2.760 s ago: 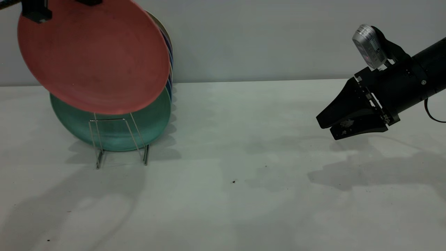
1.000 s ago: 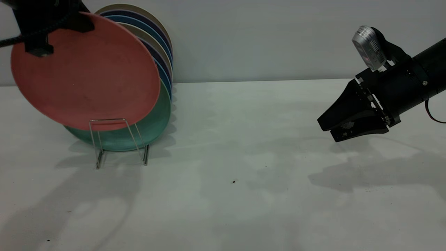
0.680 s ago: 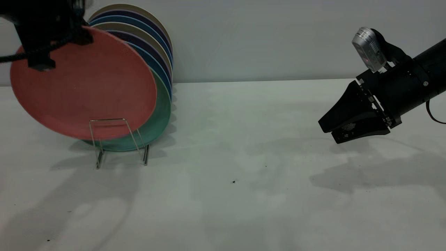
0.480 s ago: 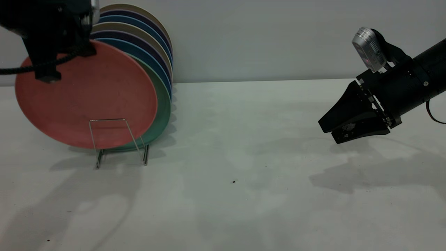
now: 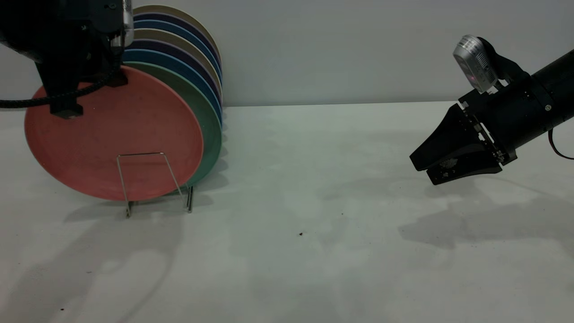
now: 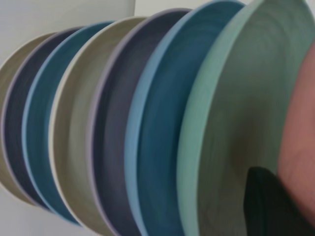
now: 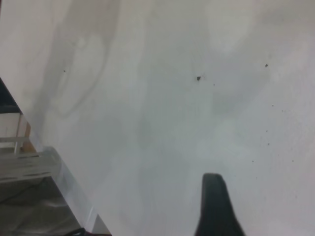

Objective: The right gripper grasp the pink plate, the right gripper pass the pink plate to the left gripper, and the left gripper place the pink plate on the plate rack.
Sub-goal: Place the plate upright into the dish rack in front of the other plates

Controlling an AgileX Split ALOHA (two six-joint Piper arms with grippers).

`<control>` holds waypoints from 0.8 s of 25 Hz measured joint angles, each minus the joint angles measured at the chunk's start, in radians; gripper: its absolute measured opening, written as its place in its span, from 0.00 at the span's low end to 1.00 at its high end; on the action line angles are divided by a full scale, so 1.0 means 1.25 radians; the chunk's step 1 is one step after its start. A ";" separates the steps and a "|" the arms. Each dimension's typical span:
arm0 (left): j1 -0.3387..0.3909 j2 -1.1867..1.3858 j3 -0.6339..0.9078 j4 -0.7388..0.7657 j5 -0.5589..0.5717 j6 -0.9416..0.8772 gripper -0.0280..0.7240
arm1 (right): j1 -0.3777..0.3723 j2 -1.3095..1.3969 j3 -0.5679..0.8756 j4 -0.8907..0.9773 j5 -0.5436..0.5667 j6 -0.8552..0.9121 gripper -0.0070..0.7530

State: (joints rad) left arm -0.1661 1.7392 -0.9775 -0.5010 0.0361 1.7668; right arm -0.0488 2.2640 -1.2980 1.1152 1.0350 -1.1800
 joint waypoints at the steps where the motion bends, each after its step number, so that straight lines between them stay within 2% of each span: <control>1: 0.000 0.000 0.000 0.000 0.004 0.000 0.14 | 0.000 0.000 0.000 0.000 0.000 0.000 0.69; 4: 0.000 0.000 0.000 -0.001 0.021 -0.003 0.20 | 0.000 0.000 0.000 0.000 0.000 0.000 0.69; 10: 0.000 0.001 0.000 -0.002 0.031 -0.007 0.50 | 0.000 0.000 0.000 0.000 0.000 0.001 0.69; 13: 0.000 0.001 0.000 -0.006 0.029 -0.008 0.61 | 0.000 0.000 0.000 0.000 0.000 0.003 0.69; 20: 0.000 -0.043 0.000 -0.008 0.025 -0.069 0.72 | 0.000 0.000 0.000 -0.001 0.000 0.005 0.69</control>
State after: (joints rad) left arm -0.1661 1.6858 -0.9775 -0.5105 0.0672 1.6802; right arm -0.0488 2.2640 -1.2980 1.1144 1.0350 -1.1743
